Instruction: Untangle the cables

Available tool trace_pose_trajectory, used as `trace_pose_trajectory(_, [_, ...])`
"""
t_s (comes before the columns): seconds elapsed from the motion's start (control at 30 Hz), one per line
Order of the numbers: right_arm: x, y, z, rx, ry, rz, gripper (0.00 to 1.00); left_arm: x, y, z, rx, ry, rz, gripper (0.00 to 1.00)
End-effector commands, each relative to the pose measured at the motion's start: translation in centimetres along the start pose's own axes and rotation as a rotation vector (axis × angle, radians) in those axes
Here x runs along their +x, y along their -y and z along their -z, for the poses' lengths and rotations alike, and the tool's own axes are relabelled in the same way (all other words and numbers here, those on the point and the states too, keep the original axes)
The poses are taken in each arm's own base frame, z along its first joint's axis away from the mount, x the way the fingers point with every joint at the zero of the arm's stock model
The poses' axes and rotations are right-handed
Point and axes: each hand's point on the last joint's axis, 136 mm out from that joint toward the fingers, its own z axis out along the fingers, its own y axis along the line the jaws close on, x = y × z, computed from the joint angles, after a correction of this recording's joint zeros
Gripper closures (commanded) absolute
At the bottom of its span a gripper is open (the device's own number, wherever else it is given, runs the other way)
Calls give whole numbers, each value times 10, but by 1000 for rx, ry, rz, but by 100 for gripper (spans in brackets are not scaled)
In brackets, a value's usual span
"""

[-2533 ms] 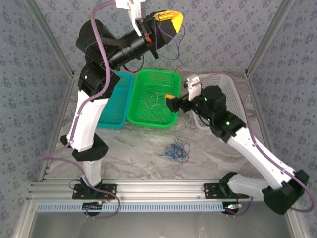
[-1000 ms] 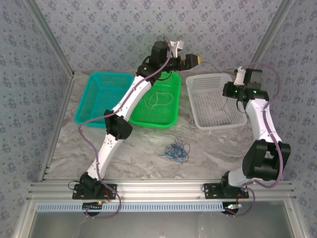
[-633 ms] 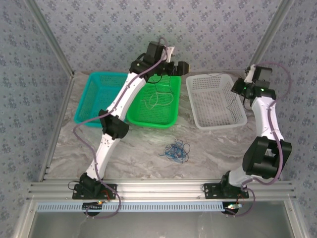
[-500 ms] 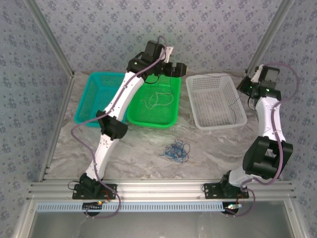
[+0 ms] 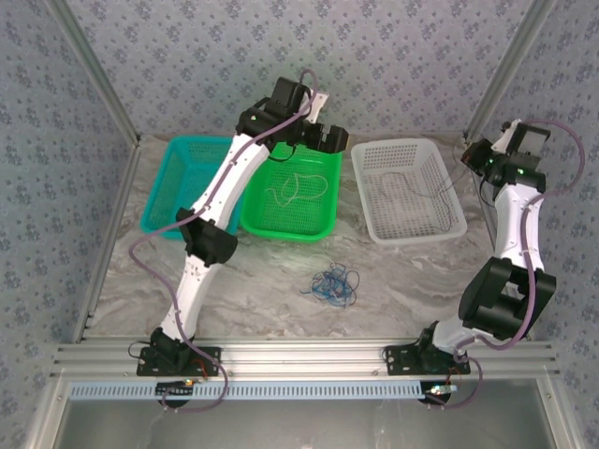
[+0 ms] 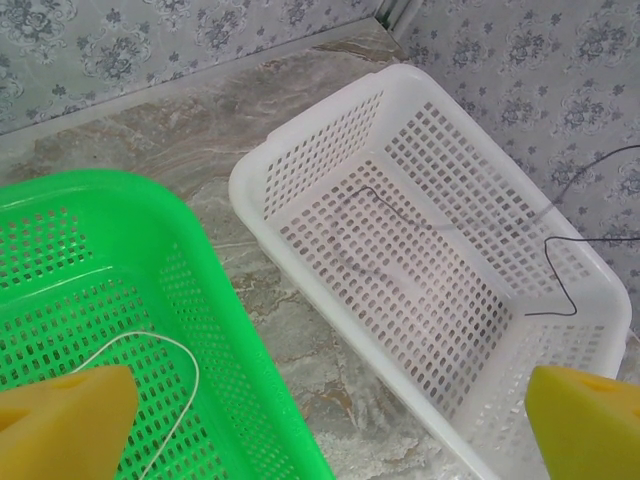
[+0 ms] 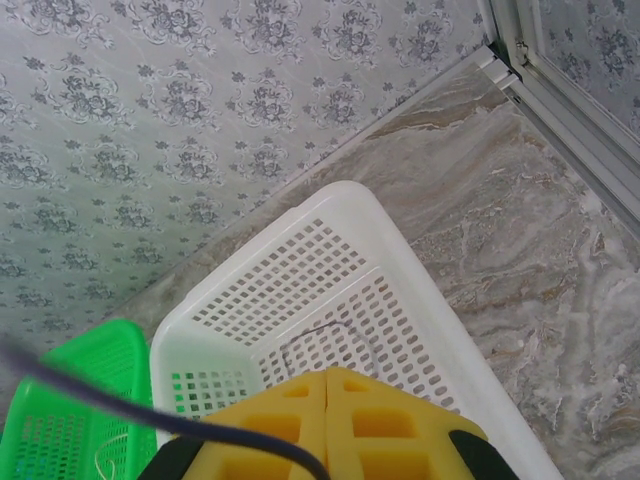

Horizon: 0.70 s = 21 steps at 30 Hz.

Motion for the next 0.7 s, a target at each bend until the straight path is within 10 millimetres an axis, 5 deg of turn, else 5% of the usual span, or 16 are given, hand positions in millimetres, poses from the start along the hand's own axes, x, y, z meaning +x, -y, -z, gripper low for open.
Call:
trace_pose_trajectory(0.0, [-2, -20, 7, -62, 0, 13, 100, -25, 25, 38, 33, 84, -50, 1])
trace_pose_trajectory(0.2, [0, -40, 6, -109, -16, 40, 100, -28, 40, 47, 59, 99, -61, 1])
trace_pose_trajectory(0.43, [43, -45, -23, -64, -160, 118, 97, -26, 55, 57, 65, 94, -72, 1])
trace_pose_trajectory(0.47, [50, -43, -29, -53, -187, 125, 92, -24, 57, 58, 68, 87, -73, 1])
trace_pose_trajectory(0.6, [76, -30, -51, 1, -295, 127, 44, -16, 66, 66, 72, 62, -90, 1])
trace_pose_trajectory(0.67, [83, -30, -55, 7, -314, 145, 34, -12, 67, 71, 66, 58, -100, 1])
